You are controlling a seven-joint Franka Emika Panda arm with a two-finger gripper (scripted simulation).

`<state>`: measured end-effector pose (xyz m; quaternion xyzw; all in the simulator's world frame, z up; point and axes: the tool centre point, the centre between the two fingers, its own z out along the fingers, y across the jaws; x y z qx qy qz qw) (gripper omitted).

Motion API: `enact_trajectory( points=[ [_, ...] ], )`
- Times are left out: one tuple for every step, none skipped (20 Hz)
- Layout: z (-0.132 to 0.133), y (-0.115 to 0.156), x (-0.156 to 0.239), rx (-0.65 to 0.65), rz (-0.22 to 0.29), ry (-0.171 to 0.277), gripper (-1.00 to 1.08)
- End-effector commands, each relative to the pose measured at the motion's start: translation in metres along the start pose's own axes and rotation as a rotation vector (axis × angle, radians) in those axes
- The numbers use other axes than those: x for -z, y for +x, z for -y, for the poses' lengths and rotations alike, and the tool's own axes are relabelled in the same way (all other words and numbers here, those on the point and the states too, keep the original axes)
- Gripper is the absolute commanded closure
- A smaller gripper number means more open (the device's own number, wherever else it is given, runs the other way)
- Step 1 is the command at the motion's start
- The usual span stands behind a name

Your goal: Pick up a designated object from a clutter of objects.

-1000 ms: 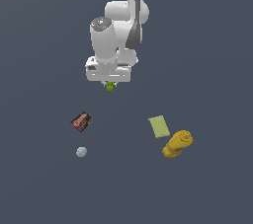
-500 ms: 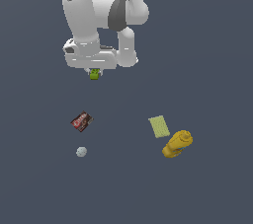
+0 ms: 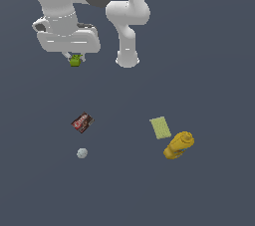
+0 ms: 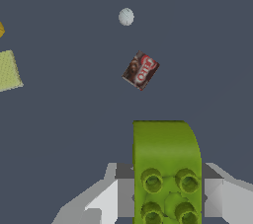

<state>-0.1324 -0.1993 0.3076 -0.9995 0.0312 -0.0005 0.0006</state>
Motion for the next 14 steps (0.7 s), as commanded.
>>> enact_trajectory(
  points=[
    [-0.012, 0.002, 0.016, 0.001, 0.001, 0.000, 1.08],
    [-0.015, 0.003, 0.021, 0.001, 0.001, -0.001, 1.08],
    [-0.019, 0.004, 0.025, 0.001, 0.001, -0.001, 1.08],
    [-0.022, 0.005, 0.029, 0.001, 0.001, -0.001, 1.08],
    [-0.025, 0.006, 0.033, 0.001, 0.001, -0.001, 1.08],
    [-0.027, 0.007, 0.036, 0.001, 0.001, -0.001, 1.08],
    [-0.029, 0.007, 0.039, 0.001, 0.001, -0.001, 1.08],
    [-0.031, 0.008, 0.042, 0.001, 0.001, -0.001, 1.08],
    [-0.032, 0.008, 0.044, 0.001, 0.001, -0.001, 1.08],
    [-0.034, 0.009, 0.045, 0.001, 0.001, -0.001, 1.08],
    [-0.035, 0.009, 0.046, 0.001, 0.001, -0.001, 1.08],
    [-0.035, 0.009, 0.047, 0.001, 0.001, -0.001, 1.08],
    [-0.036, 0.009, 0.048, 0.001, 0.001, -0.001, 1.08],
    [-0.036, 0.010, 0.048, 0.001, 0.001, -0.001, 1.08]
  ],
)
